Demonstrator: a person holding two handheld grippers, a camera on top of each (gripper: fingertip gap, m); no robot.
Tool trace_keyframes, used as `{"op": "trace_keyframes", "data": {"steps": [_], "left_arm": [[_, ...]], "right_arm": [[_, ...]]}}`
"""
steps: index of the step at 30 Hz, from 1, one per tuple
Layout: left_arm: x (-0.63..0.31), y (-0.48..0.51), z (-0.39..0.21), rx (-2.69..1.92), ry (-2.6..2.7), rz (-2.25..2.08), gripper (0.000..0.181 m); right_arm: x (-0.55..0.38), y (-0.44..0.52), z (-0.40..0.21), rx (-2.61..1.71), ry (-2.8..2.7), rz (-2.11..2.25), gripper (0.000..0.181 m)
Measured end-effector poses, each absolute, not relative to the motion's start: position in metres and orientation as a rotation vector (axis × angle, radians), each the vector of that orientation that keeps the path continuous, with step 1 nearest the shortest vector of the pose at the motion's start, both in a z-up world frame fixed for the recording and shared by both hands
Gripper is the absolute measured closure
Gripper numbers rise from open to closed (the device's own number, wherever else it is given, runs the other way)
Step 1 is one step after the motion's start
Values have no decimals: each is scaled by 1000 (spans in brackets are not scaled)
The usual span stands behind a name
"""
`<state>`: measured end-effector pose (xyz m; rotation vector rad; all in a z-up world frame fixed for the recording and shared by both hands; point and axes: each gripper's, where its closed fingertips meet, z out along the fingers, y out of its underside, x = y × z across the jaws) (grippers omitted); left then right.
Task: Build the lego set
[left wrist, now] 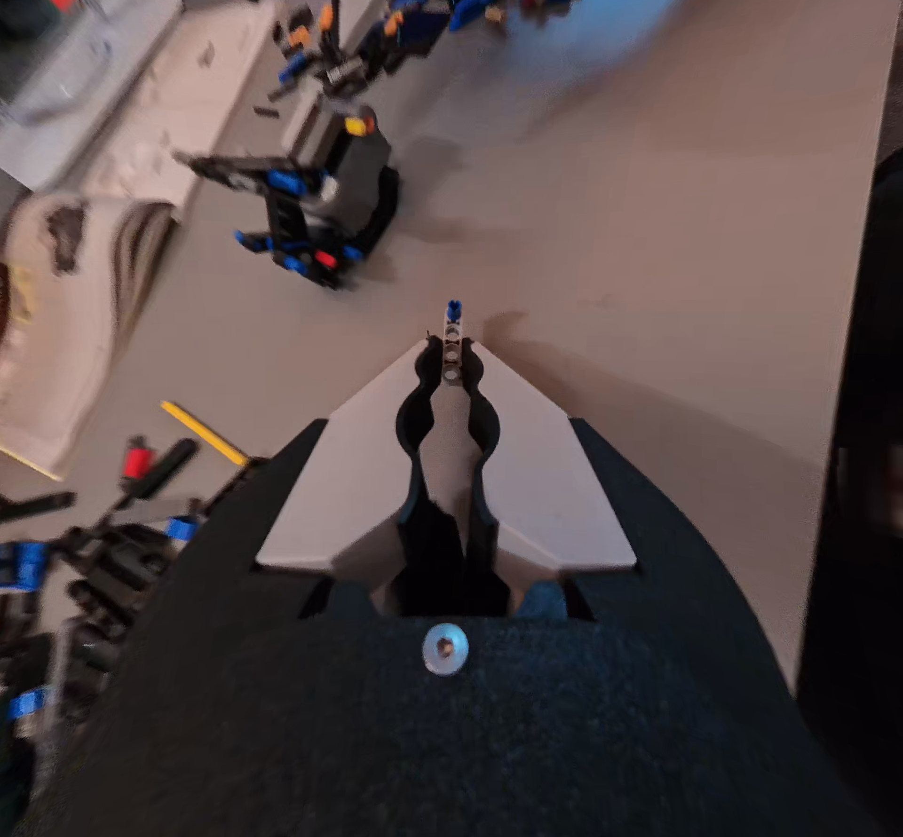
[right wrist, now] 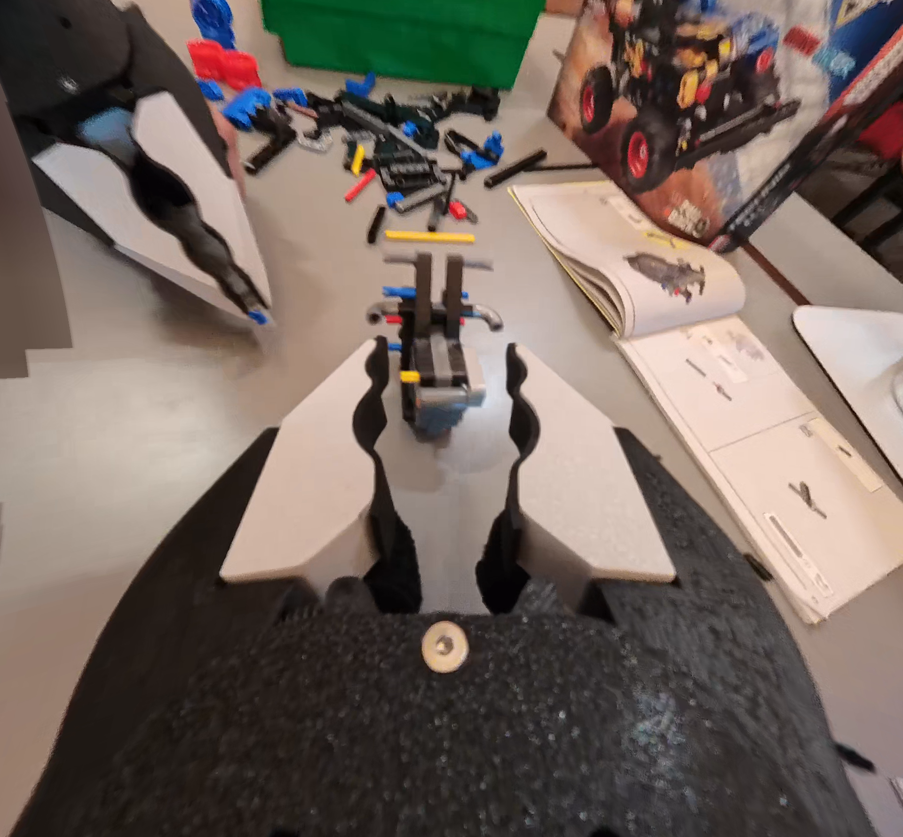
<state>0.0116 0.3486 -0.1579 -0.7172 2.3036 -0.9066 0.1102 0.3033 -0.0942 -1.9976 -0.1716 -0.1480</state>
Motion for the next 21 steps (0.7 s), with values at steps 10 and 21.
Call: {"op": "trace_keyframes", "data": {"steps": [10, 21], "left_arm": [[47, 326, -35, -367, 1885, -1457, 176], [38, 317, -10, -243, 1650, -1916, 176]], "right_arm": [[39, 316, -43, -1807, -442, 228, 147], [26, 319, -34, -1583, -175, 1030, 141]]}}
